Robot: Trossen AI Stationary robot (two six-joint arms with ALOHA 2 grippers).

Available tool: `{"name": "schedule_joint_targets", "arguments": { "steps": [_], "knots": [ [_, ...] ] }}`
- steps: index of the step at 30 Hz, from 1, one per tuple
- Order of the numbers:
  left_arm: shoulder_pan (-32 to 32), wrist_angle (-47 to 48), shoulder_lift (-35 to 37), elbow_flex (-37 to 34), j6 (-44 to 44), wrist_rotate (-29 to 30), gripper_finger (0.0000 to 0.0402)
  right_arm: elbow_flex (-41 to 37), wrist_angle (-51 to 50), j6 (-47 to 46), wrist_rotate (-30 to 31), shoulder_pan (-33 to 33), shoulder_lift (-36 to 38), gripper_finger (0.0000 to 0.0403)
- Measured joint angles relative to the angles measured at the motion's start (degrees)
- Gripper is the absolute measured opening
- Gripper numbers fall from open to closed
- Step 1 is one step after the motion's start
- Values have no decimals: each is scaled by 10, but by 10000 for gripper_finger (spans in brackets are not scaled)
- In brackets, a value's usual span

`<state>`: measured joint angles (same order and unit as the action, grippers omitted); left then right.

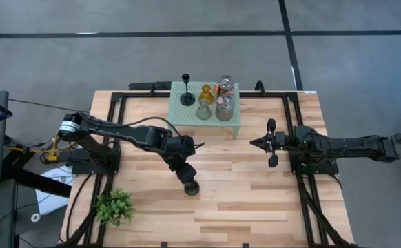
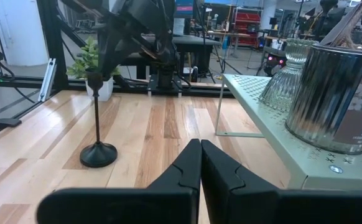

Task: Pick & Place candle stick holders
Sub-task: Put the black holder on the shelf aligned with the other black holder

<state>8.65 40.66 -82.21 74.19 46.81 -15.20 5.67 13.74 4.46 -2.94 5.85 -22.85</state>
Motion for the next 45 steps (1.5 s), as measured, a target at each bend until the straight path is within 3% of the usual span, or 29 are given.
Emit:
{"name": "schedule_joint_targets", "arguments": {
  "steps": [13,22,30,39,45],
  "knots": [
    [1,2,35,5,16,27,4,0,0,0,0,0,0,0],
    [-1,24,116,63,32,107,2,0,0,0,0,0,0,0],
    [-8,209,132,194,27,225,2,0,0,0,0,0,0,0],
    [-91,264,121,306,-48,231,2,0,0,-3,0,0,0,0],
    [-172,325,108,317,-64,201,2,0,0,-6,0,0,0,0]
  ]
}}
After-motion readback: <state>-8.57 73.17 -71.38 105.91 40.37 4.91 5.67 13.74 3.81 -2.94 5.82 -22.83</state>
